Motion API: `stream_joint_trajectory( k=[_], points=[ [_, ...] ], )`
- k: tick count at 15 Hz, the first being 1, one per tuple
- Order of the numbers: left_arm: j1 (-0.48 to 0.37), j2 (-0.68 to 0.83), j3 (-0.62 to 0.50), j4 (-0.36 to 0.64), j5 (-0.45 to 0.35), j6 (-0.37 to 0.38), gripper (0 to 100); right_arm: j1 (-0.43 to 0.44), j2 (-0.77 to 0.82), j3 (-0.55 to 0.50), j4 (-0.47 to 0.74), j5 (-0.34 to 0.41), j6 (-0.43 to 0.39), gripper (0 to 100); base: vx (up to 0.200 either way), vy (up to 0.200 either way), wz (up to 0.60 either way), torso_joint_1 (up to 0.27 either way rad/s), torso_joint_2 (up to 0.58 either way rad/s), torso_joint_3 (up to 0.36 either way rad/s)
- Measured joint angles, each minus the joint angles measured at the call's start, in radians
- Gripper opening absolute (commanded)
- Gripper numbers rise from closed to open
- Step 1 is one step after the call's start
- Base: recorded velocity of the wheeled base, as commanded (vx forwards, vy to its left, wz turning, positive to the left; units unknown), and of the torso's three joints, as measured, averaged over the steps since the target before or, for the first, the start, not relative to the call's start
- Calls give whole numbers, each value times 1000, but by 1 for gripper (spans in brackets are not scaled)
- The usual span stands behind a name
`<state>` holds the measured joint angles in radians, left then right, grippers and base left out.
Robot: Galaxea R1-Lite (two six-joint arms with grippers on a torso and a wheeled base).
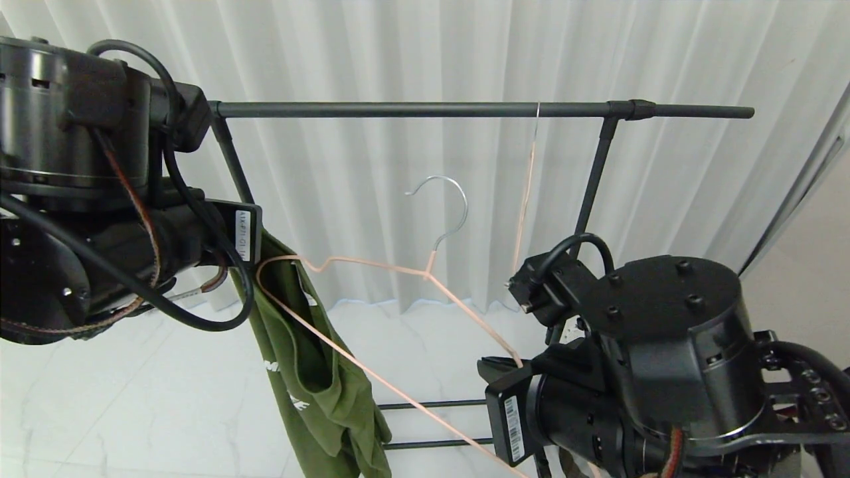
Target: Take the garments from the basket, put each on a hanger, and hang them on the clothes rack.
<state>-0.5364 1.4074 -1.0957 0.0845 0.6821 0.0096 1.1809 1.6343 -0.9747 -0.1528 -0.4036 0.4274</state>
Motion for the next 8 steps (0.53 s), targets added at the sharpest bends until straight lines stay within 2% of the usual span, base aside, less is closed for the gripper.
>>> stream_joint_trajectory(
  k=[4, 8],
  points=[
    [-16, 17, 7, 2, 9, 1, 0, -16, 3, -3, -27, -47, 12, 0, 0, 0, 0, 0, 0, 0],
    [-74, 22, 7, 0, 7, -4, 0, -8, 8, -4, -54, -49, 13, 0, 0, 0, 0, 0, 0, 0]
  ],
)
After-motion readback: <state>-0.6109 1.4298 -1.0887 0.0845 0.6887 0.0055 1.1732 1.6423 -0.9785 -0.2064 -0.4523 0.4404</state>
